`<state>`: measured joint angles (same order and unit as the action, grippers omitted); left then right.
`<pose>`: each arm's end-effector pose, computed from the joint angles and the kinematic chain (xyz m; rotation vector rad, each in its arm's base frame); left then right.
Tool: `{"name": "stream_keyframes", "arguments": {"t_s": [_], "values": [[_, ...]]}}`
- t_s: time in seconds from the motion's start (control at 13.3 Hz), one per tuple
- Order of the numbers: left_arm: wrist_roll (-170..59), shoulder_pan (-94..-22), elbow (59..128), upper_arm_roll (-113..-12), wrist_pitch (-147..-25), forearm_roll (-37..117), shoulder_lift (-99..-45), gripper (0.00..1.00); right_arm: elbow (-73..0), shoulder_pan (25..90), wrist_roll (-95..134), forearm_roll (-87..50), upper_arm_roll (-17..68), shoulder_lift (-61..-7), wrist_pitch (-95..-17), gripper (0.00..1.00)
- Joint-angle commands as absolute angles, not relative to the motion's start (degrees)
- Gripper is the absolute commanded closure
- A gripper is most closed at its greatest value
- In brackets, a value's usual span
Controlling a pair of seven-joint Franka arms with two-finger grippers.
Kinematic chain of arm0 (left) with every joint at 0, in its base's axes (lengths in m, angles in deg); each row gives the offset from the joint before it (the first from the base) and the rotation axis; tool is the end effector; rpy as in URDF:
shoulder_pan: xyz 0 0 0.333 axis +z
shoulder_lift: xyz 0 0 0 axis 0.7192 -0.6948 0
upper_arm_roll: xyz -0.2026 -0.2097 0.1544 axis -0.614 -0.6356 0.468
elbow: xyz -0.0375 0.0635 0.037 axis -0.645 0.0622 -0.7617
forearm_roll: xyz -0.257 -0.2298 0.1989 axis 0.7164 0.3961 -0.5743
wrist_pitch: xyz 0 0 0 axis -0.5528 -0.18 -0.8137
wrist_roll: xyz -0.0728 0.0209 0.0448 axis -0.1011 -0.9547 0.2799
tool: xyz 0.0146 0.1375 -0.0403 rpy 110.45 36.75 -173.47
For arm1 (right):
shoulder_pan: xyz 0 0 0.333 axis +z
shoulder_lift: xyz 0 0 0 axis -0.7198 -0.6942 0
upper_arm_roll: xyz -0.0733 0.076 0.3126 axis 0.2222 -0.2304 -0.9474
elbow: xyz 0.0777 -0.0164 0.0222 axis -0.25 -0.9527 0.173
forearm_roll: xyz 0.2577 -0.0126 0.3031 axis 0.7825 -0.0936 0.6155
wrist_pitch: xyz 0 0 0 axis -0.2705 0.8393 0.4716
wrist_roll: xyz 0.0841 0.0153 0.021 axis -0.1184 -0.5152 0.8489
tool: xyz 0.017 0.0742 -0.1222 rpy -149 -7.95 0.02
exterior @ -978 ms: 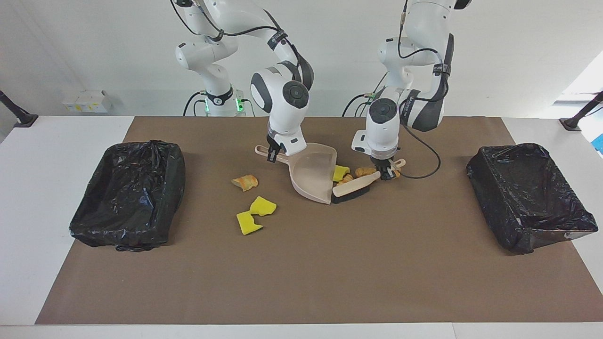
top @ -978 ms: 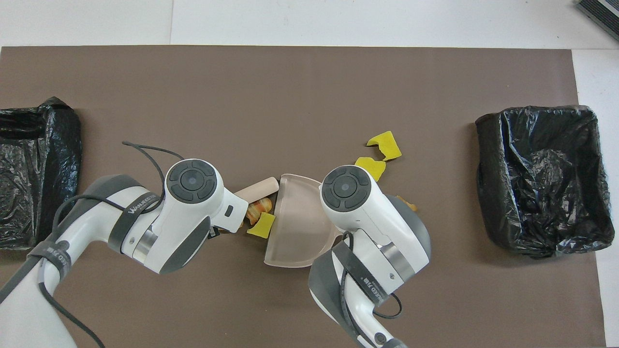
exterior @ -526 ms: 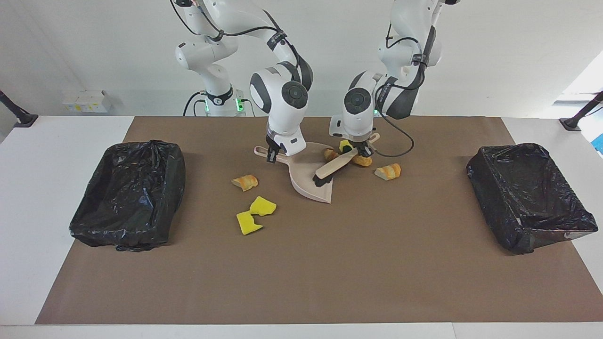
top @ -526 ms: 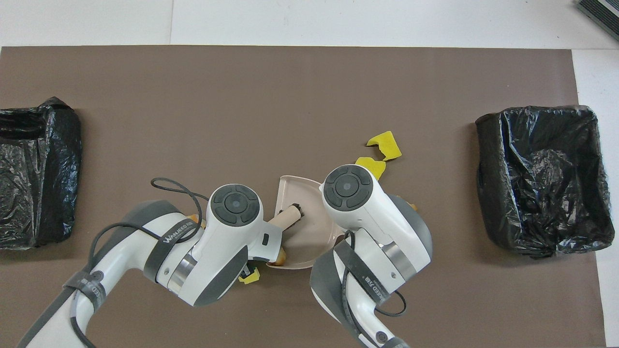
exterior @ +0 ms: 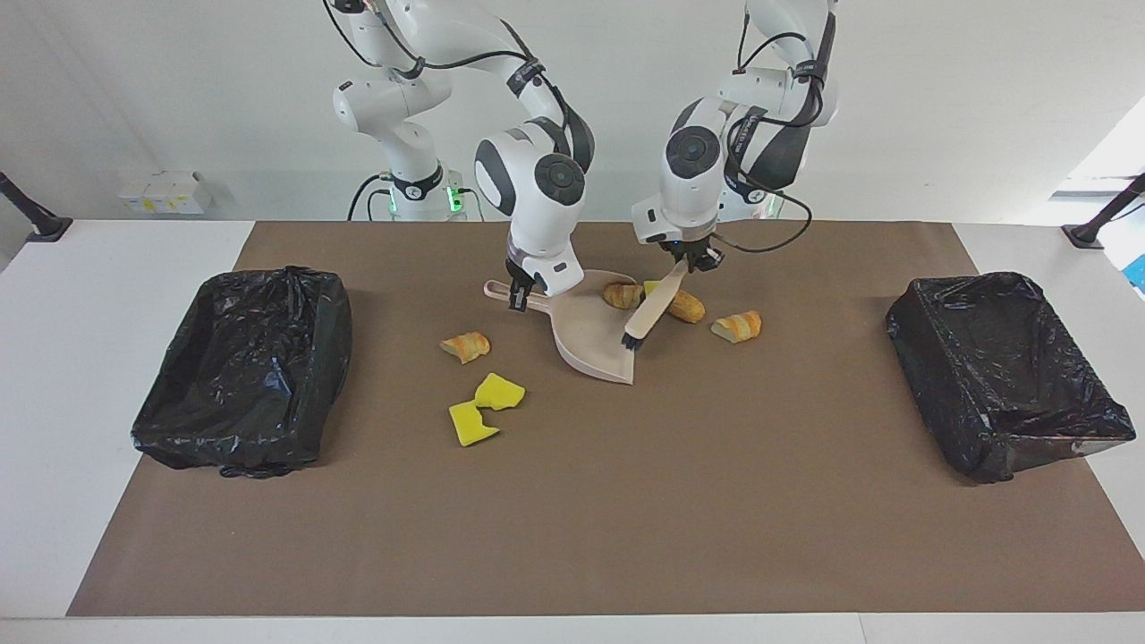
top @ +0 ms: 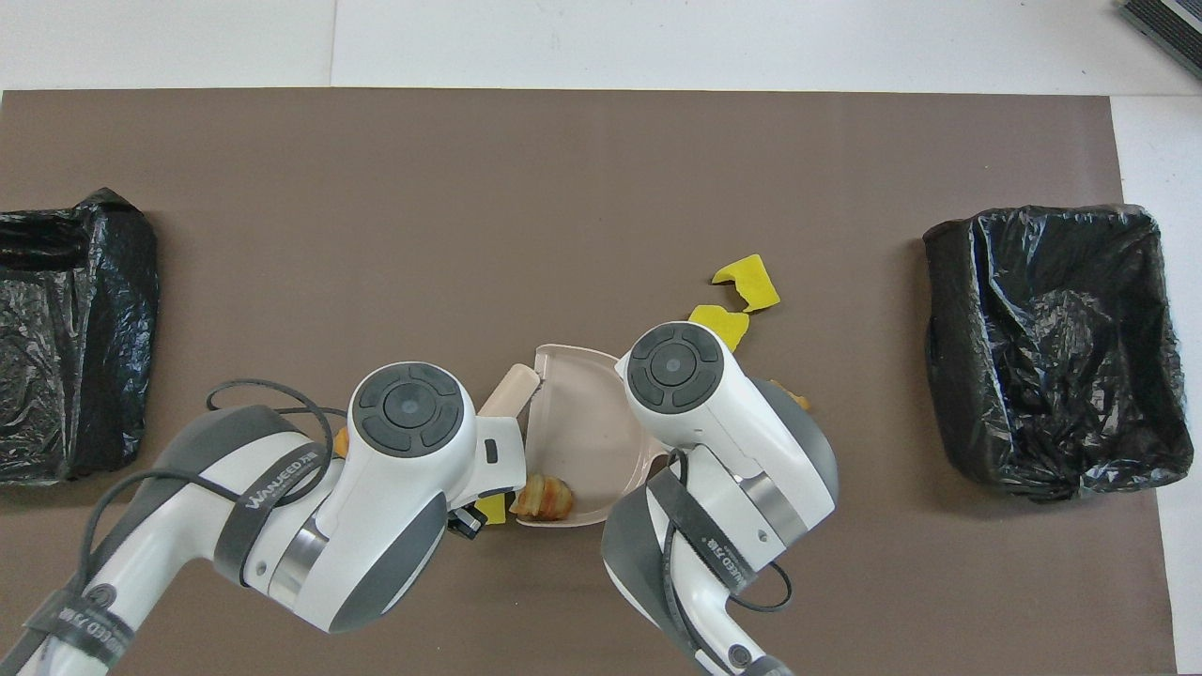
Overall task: Sweep and dump trash in bin
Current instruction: 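Sweep the bread pieces into the dustpan with the brush in the left gripper, then sweep more bread and sponge bits into the dustpan with the left gripper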
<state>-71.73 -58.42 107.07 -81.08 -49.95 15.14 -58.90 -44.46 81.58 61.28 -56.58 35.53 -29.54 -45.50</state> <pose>0.3996 -0.2700 0.3775 -2.8616 0.8997 0.4469 0.4804 0.2929 0.3403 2.2269 2.0527 -0.4372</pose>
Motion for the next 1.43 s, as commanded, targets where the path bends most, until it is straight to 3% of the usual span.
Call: {"name": "stream_keyframes", "arguments": {"t_s": [0.0,0.3,0.6,0.75,0.98,1.35], "values": [[-58.6,-55.4,108.0,-81.1,-48.6,16.2,-57.2,1.0,-46.0,80.9,66.2,-59.8,35.2,-28.2,-46.3,1.0],[-42.5,-47.7,110.2,-81.1,-48.1,16.2,-56.5,1.0,-46.3,80.8,68.9,-60.9,35.2,-27.7,-46.2,1.0],[-32.8,-43.4,123.4,-81.1,-53.3,16.2,-47.5,1.0,-49.8,80.7,67.4,-61.2,35.1,-26.1,-47.6,1.0],[-31.0,-44.5,130.2,-81.2,-59.1,17.6,-43.1,1.0,-51.7,80.7,63.4,-60.2,35.1,-25.1,-47.5,1.0],[-31.0,-51.1,130.3,-81.2,-62.9,21.5,-45.6,1.0,-55.9,80.4,62.4,-59.3,35.1,-23.7,-52.6,1.0],[-24.4,-61.9,129.9,-81.4,-70.0,24.8,-50.7,1.0,-55.5,80.3,62.1,-59.3,35.1,-23.9,-52.3,1.0]]}}
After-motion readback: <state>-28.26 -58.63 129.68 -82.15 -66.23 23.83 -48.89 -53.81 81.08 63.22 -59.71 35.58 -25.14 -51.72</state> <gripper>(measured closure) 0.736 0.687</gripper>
